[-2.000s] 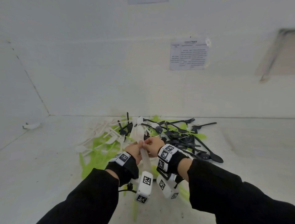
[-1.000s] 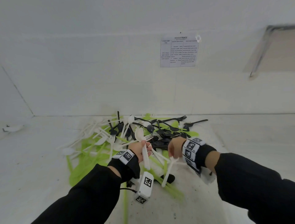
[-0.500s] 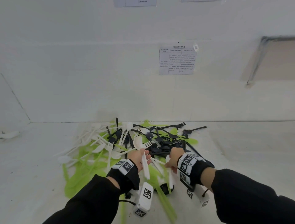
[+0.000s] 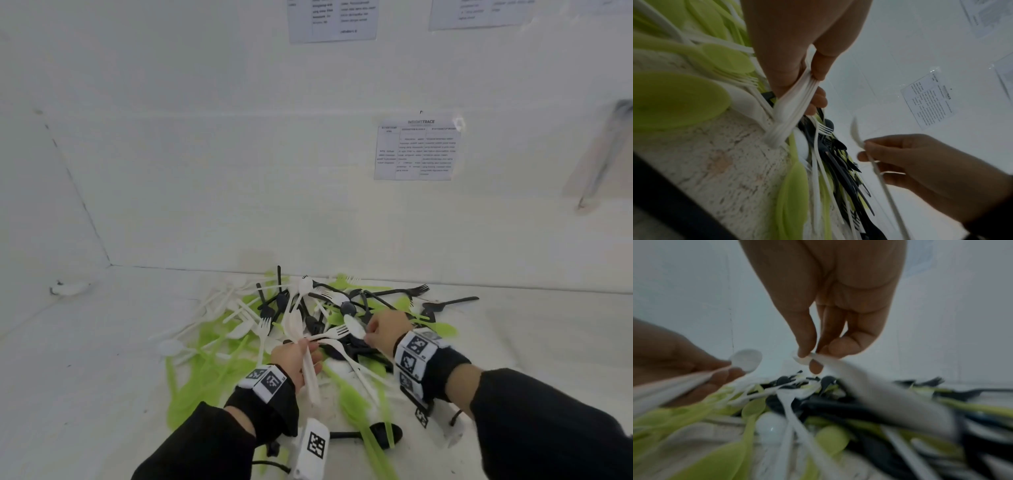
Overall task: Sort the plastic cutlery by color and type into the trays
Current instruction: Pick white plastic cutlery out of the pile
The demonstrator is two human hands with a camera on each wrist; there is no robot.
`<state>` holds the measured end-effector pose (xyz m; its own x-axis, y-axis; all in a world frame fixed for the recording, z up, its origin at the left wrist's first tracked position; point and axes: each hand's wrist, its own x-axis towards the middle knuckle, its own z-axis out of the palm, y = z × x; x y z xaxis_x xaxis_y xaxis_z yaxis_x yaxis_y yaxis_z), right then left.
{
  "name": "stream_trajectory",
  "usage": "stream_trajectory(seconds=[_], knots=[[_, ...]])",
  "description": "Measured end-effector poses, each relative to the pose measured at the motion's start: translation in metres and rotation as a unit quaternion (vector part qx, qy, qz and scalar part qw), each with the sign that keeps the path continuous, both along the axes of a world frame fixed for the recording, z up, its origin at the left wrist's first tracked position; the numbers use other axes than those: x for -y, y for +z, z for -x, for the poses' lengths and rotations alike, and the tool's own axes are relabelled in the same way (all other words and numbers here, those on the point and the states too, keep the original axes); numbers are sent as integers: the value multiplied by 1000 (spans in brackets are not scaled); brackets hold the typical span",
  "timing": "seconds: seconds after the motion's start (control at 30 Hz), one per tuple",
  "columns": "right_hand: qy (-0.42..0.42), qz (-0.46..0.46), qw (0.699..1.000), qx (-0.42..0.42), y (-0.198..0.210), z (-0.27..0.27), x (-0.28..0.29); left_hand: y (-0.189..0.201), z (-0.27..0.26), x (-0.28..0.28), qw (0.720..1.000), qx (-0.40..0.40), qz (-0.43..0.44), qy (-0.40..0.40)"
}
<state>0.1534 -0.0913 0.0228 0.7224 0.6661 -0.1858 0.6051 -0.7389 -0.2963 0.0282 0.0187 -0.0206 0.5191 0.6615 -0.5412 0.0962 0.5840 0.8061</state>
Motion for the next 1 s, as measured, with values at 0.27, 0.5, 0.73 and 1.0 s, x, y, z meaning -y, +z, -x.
stream_trajectory(seconds=[0.27,0.5,0.73,1.0], knots=[[95,40,994,-23,-39,21,-28,0,7,-1,1000,1,-4,1],[108,51,993,21,-31,13,-27,-4,10,-3,1000,9,9,-7],[166,78,983,12,-44,17,-37,-7,13,-4,1000,7,10,8],[182,72,981,7,-52,21,-47,-5,20,-7,1000,-16,-4,17]])
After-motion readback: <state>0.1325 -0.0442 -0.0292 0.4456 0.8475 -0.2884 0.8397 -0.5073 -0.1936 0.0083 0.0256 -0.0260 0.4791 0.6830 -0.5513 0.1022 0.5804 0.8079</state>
